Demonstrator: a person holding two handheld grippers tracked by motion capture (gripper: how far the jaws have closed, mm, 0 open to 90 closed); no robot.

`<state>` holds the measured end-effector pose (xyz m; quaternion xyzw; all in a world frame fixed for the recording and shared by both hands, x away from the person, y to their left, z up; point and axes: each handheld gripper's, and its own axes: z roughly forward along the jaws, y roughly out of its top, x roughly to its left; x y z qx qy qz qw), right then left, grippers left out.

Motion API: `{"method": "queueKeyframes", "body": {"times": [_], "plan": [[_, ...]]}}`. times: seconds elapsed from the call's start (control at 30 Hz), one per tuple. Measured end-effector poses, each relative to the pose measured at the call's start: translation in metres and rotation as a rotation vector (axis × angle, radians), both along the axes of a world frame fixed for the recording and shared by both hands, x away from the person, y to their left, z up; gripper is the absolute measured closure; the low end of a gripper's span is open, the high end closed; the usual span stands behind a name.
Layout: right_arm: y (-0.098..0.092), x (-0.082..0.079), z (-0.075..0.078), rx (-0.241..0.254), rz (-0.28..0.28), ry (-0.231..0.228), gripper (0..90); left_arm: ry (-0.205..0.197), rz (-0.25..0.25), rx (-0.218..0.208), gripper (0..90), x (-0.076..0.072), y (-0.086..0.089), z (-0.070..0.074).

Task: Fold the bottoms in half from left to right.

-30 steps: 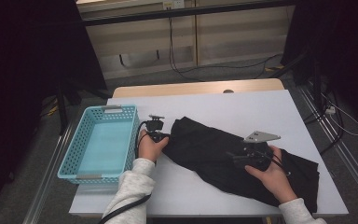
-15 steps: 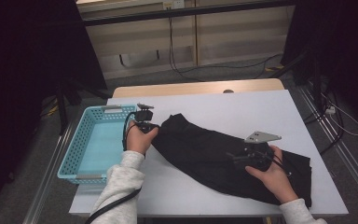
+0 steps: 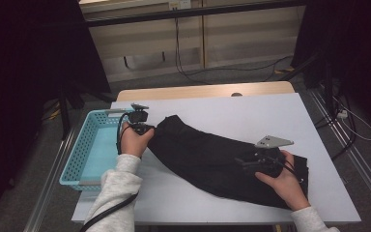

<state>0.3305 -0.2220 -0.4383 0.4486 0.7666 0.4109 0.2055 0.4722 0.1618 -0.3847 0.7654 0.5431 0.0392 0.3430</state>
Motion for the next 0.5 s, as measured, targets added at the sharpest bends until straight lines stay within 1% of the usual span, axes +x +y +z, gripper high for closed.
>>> {"method": "queueKeyframes", "body": {"times": [0.13, 0.43, 0.5], "plan": [[0.0007, -0.0002, 0.0003, 0.0, 0.006, -0.003, 16.3, 0.003, 0.013, 0.003, 85.3, -0.001, 0.0031, 0.0021], [0.0038, 0.0024, 0.0016, 0.005, 0.021, -0.01, 15.0, 0.005, 0.017, 0.006, 85.3, -0.003, 0.0085, 0.0075], [0.0053, 0.0033, 0.0019, 0.006, 0.025, -0.011, 14.9, 0.003, 0.026, 0.004, 85.3, -0.0041, 0.0089, 0.009]]}}
